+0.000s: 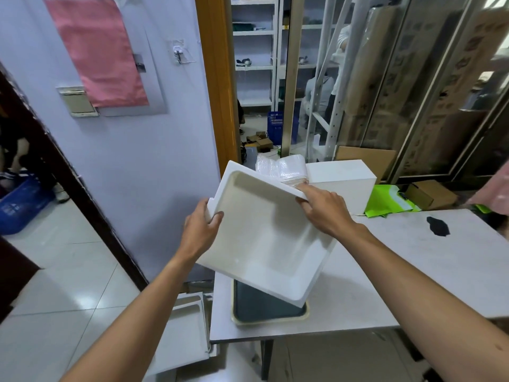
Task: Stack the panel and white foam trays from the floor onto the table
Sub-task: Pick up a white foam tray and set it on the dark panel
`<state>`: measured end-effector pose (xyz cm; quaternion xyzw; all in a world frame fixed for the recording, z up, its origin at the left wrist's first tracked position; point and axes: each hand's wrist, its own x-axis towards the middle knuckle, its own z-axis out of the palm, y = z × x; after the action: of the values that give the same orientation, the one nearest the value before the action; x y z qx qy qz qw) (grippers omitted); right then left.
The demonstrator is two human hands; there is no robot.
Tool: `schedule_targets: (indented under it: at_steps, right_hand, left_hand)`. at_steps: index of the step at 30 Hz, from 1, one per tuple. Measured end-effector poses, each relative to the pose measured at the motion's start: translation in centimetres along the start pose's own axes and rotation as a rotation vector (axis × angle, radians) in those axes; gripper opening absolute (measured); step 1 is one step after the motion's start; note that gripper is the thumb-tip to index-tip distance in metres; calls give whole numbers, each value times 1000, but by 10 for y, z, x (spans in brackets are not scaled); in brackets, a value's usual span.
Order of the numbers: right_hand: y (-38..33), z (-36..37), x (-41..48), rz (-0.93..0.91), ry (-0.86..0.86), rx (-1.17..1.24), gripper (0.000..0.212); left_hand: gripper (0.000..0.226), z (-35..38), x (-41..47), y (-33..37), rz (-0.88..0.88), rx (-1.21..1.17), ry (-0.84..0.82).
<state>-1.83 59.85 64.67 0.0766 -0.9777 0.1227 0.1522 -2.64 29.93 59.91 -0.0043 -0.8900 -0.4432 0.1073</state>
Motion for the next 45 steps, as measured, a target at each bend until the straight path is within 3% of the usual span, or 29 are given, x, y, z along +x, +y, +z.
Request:
schedule_targets:
  at_steps: [5, 12, 16, 19, 22, 24, 29, 35, 39, 43, 45]
  right_hand:
    - [2, 13, -5, 23, -57, 18, 22]
    - [22, 28, -13, 178, -38, -39, 89]
    - [22, 30, -19, 272, -119, 153, 108]
    - [19, 34, -20, 337, -197, 286, 99]
    - [18, 37, -16, 373, -195, 284, 51]
    - [17, 38, -13, 378, -165, 287, 32]
    - [18, 38, -8, 392, -111, 263, 27]
    - [23, 29, -3, 342, -48, 224, 23]
    - [18, 15, 1, 208, 5, 78, 30]
    - [9, 11, 5, 86, 45, 51, 23]
    - [4, 11, 7, 29, 72, 56, 24]
  left_hand:
    - [20, 7, -3, 2, 38, 139, 26]
    - [23, 8, -13, -8, -139, 134, 147]
    - [16, 6, -14, -18, -277, -54, 174]
    - [13, 8, -16, -21, -385, -232, 209]
    - [13, 13, -21, -20, -459, -325, 236]
    - [16, 16, -24, -21, -498, -350, 229]
    - [21, 18, -28, -27, -582, -443, 154]
    - [37, 9, -26, -39, -505, -439, 190]
    - [52, 3, -30, -45, -254, -144, 209]
    - [47, 8, -36, -40, -104, -75, -15]
    - [37, 14, -38, -37, -75, -48, -42]
